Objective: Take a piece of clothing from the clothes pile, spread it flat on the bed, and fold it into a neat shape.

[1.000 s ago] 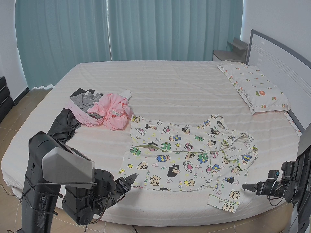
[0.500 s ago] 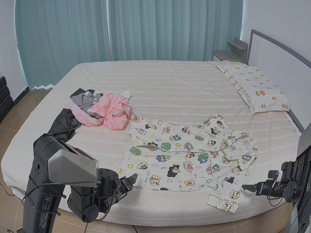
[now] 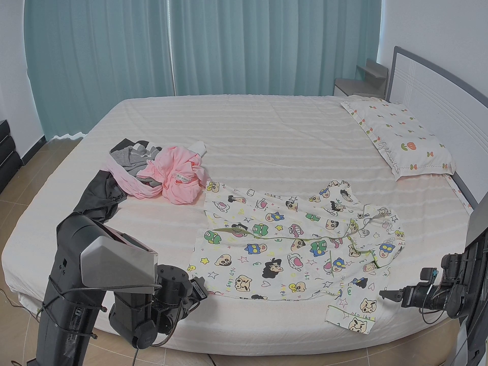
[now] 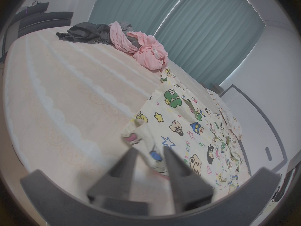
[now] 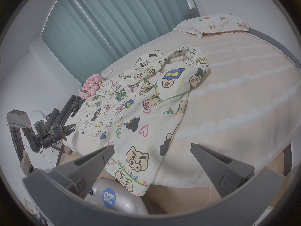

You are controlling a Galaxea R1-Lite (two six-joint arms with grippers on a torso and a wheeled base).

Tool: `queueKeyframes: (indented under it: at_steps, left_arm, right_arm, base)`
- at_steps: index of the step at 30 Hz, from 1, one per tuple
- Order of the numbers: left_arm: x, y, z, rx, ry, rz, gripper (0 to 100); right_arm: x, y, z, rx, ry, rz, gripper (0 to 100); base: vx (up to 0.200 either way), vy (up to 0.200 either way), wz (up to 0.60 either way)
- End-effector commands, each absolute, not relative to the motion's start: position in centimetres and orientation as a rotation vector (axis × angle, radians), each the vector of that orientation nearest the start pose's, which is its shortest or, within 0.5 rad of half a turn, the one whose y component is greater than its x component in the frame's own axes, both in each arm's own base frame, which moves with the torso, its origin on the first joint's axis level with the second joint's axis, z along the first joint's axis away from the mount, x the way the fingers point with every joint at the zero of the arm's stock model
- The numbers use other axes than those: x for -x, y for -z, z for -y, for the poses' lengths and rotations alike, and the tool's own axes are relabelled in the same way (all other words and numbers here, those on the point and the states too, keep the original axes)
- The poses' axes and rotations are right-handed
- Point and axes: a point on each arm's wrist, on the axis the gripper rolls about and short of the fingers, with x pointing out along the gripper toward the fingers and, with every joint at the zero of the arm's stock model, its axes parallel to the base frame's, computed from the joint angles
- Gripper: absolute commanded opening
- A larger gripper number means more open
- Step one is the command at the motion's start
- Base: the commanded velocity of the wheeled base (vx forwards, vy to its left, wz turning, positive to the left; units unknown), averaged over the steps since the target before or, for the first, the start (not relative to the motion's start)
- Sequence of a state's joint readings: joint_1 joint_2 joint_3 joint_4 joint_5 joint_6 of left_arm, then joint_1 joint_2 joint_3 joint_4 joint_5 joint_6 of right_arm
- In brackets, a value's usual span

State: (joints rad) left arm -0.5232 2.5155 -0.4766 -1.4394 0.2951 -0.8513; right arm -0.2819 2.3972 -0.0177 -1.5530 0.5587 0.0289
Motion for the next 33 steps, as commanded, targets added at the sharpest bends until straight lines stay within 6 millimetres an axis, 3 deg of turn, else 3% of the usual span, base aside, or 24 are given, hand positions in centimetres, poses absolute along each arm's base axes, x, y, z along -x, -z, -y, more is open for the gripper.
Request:
queueKeyframes:
  at_steps: [1,17,24,33]
  left_arm:
    - [-27.2,7.5,14.8,0.546,-0.081,-0.638,0]
    - [-24.9,6.0,13.7,0.510,-0.105,-0.687,0]
    - [-25.0,6.0,13.8,0.514,-0.101,-0.682,0]
    - [-25.2,6.0,13.8,0.520,-0.099,-0.677,0]
  right_arm:
    - [-20.5,4.5,4.7,-0.368,-0.249,-0.767,100]
    - [-20.5,4.5,5.0,-0.345,-0.222,-0.765,100]
    - [-19.8,5.0,4.6,-0.310,-0.257,-0.842,100]
    - [-19.0,5.9,1.8,-0.227,-0.413,-0.988,100]
  base:
    - [0.000,0.000,0.00]
    - [0.000,0.000,0.00]
    - [0.000,0.000,0.00]
    - [0.000,0.000,0.00]
